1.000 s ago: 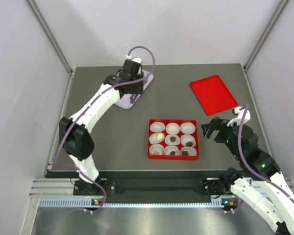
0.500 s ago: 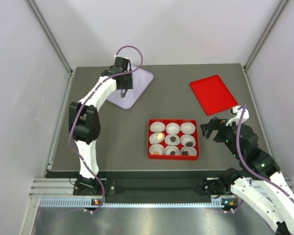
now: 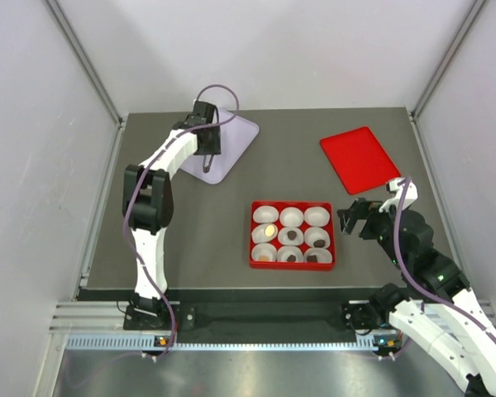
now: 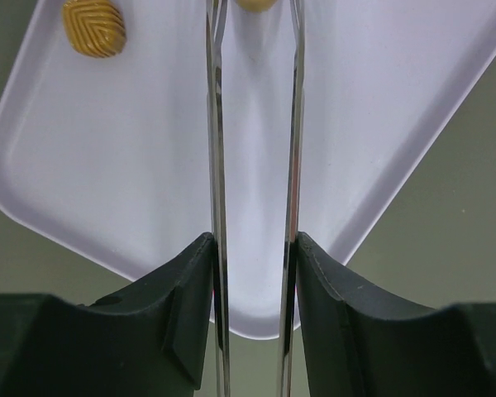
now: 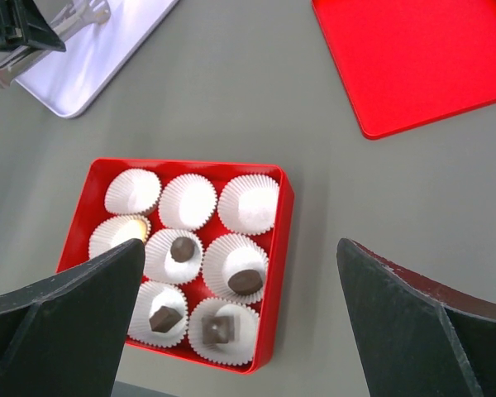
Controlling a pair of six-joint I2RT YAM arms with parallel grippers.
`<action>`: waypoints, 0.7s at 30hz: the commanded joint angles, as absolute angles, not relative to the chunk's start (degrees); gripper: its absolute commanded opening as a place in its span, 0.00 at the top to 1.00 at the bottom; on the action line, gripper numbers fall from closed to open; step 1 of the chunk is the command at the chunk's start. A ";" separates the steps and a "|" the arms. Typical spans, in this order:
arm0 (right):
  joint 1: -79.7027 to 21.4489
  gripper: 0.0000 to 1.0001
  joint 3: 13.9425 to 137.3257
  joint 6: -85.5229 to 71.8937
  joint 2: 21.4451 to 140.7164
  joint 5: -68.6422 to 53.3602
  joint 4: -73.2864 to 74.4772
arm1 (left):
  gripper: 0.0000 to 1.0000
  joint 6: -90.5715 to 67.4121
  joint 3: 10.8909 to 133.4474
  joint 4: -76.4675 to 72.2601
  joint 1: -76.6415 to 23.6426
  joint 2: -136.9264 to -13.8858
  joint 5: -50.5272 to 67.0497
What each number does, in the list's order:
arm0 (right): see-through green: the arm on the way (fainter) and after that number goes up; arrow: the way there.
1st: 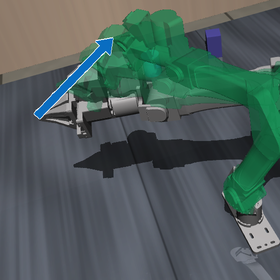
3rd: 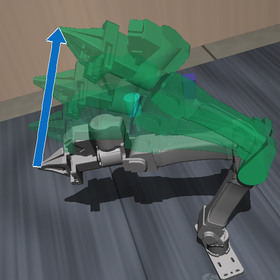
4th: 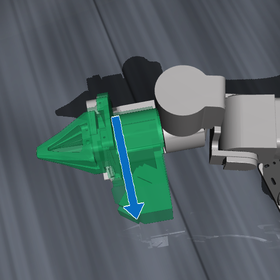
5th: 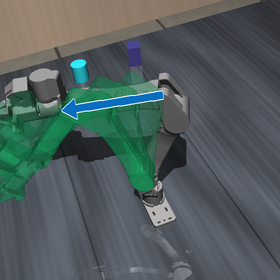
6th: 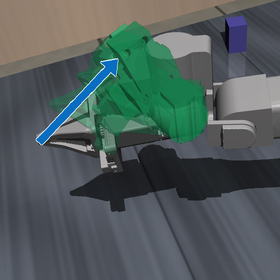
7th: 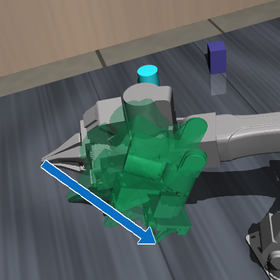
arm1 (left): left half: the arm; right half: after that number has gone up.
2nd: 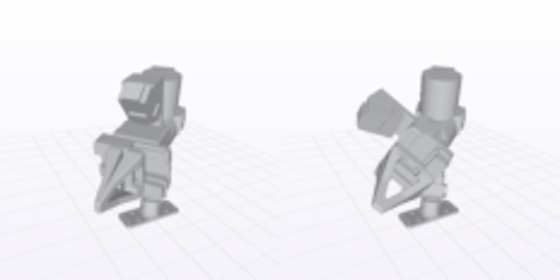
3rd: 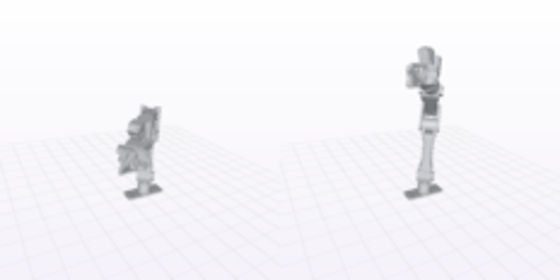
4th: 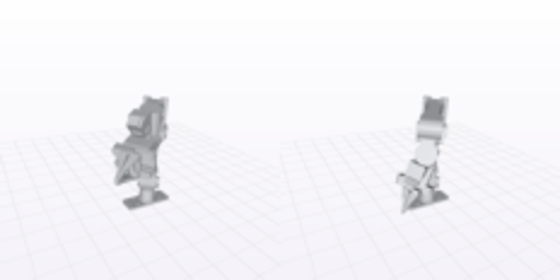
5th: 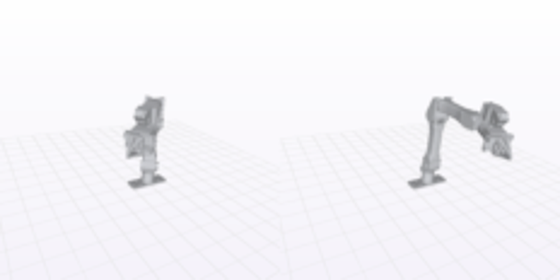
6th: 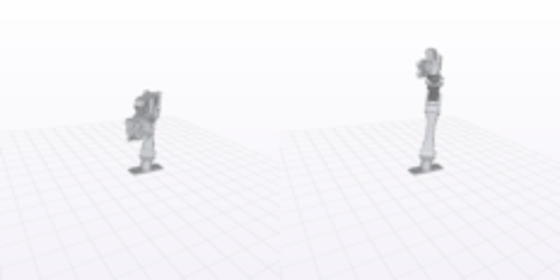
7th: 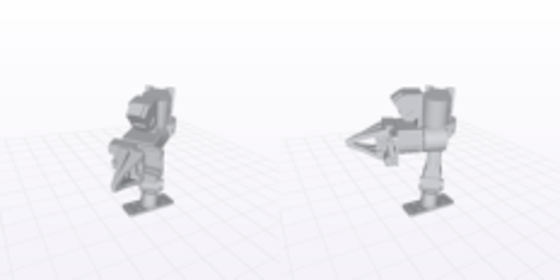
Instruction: Pack the chocolate
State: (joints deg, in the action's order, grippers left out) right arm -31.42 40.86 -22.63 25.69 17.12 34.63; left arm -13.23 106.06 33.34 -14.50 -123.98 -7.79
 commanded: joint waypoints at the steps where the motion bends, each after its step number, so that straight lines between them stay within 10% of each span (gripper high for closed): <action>1: -30.94 0.00 40.61 -21.71 26.37 18.02 31.64 | 0.54 -12.04 108.98 31.11 -14.50 -124.54 -6.68; 21: -30.94 0.00 42.01 -22.59 26.11 18.02 31.73 | 0.66 -12.48 108.73 38.23 -15.03 -118.13 -6.06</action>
State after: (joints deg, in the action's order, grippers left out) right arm -31.44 40.38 -22.52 26.33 17.34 33.80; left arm -13.06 108.03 37.04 -14.70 -124.51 -5.41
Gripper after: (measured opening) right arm 0.996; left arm 0.363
